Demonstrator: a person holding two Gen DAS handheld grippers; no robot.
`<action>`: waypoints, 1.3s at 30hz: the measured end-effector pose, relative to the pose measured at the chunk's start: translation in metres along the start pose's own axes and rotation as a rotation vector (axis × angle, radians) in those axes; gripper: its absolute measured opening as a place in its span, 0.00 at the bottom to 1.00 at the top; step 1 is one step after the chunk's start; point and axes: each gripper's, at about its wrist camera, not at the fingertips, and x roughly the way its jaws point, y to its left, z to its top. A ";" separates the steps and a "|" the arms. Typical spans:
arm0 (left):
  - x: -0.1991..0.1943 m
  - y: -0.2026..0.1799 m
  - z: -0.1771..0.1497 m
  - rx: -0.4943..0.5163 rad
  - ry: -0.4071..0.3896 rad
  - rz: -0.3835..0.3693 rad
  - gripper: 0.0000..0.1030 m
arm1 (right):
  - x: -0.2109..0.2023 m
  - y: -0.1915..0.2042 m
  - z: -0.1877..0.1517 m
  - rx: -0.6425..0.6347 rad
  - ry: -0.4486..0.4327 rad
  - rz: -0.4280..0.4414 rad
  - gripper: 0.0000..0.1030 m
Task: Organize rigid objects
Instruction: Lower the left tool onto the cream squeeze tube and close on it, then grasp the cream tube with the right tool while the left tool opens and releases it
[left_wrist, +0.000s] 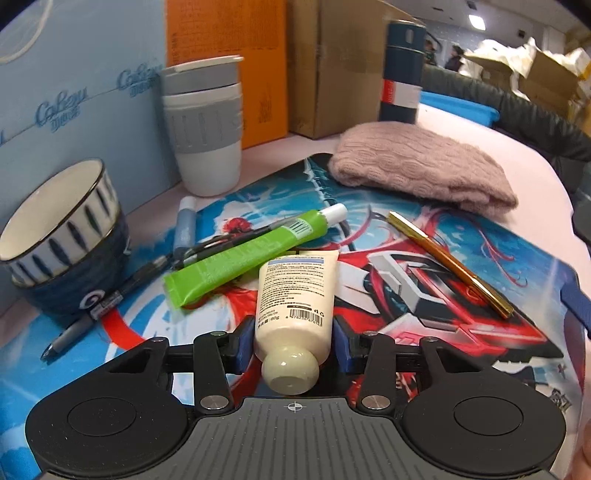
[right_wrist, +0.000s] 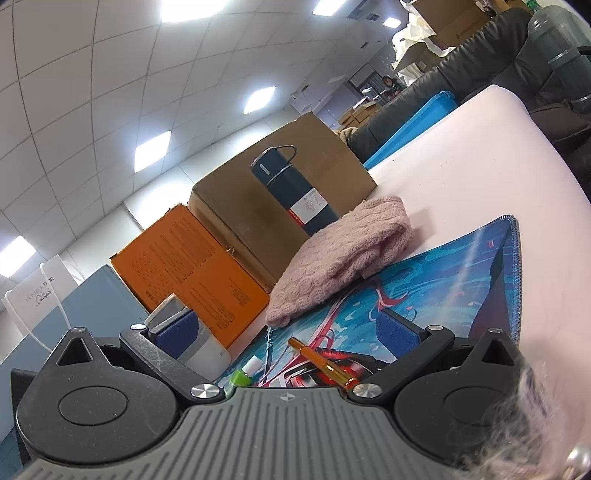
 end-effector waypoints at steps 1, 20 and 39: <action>-0.001 0.002 -0.001 -0.008 -0.006 -0.009 0.40 | 0.000 0.000 0.000 -0.002 0.001 -0.002 1.00; -0.093 0.028 -0.039 -0.109 -0.230 -0.182 0.39 | 0.001 0.026 -0.004 -0.120 0.116 0.139 1.00; -0.099 0.048 -0.101 -0.002 -0.121 -0.125 0.40 | 0.027 0.094 -0.052 -0.114 0.832 0.186 0.98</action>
